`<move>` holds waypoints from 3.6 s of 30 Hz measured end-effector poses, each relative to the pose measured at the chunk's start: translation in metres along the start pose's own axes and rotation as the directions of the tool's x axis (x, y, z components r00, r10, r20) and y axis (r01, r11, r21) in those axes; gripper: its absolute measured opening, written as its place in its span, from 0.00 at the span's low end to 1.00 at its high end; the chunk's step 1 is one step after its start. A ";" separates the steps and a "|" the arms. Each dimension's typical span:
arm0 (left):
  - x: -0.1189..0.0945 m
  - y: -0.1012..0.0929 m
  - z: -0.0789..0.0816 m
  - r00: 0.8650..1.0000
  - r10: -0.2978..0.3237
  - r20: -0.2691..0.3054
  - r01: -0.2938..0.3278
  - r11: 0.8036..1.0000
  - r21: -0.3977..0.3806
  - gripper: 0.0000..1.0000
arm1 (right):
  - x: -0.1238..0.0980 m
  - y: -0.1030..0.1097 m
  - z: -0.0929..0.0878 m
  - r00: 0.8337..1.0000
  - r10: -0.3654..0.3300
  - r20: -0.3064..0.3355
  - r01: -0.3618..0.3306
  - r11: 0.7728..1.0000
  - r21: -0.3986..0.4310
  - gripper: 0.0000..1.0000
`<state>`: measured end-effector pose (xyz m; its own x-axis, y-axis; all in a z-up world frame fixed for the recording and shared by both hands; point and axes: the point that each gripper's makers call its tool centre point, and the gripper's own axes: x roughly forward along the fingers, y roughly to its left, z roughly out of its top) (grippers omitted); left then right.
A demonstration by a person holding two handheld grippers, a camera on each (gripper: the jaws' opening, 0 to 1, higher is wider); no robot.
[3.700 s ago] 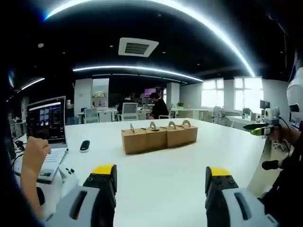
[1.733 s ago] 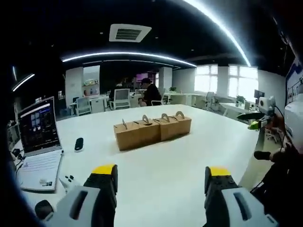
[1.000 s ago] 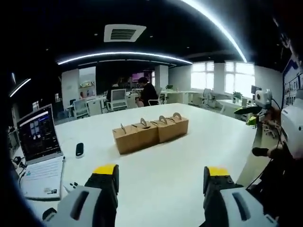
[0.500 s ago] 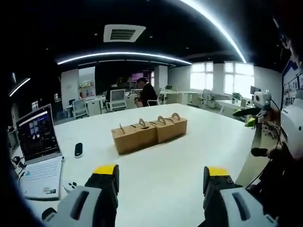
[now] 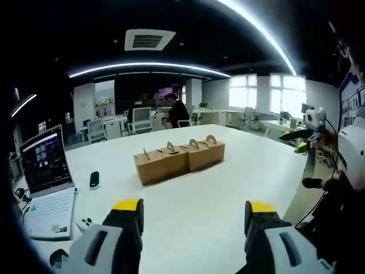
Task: Pick up one paper box from the group, open the paper box, and remove the item inside
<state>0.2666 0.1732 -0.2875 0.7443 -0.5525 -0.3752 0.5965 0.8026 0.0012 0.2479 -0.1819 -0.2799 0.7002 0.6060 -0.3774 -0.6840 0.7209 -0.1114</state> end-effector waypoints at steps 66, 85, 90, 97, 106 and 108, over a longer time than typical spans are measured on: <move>0.309 0.062 0.075 0.922 0.377 0.084 -0.373 0.926 -0.060 0.30 | -0.002 -0.006 -0.063 0.995 -0.089 0.052 0.083 0.990 0.114 0.64; 0.337 0.079 0.072 0.894 0.444 0.061 -0.437 0.894 -0.098 0.04 | -0.010 -0.012 -0.072 0.991 -0.116 0.065 0.105 0.982 0.154 0.63; 0.337 0.082 0.073 0.891 0.450 0.061 -0.439 0.887 -0.141 0.04 | -0.011 -0.012 -0.074 0.990 -0.119 0.070 0.106 0.981 0.164 0.63; 0.335 0.088 0.084 0.883 0.463 0.072 -0.446 0.878 -0.175 0.04 | -0.012 -0.012 -0.074 0.990 -0.118 0.080 0.103 0.980 0.171 0.63; 0.318 0.087 0.132 0.866 0.470 0.171 -0.443 0.879 -0.175 0.04 | -0.014 -0.010 -0.076 0.989 -0.119 0.088 0.102 0.979 0.178 0.63; 0.312 0.086 0.141 0.864 0.466 0.189 -0.438 0.882 -0.175 0.04 | -0.014 -0.010 -0.075 0.989 -0.120 0.091 0.102 0.979 0.177 0.63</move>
<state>0.5922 0.0379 -0.2733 0.9781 -0.1455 -0.1488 0.1476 0.9890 0.0032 0.2294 -0.2231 -0.3426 0.7929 0.5432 -0.2760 -0.5615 0.8273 0.0153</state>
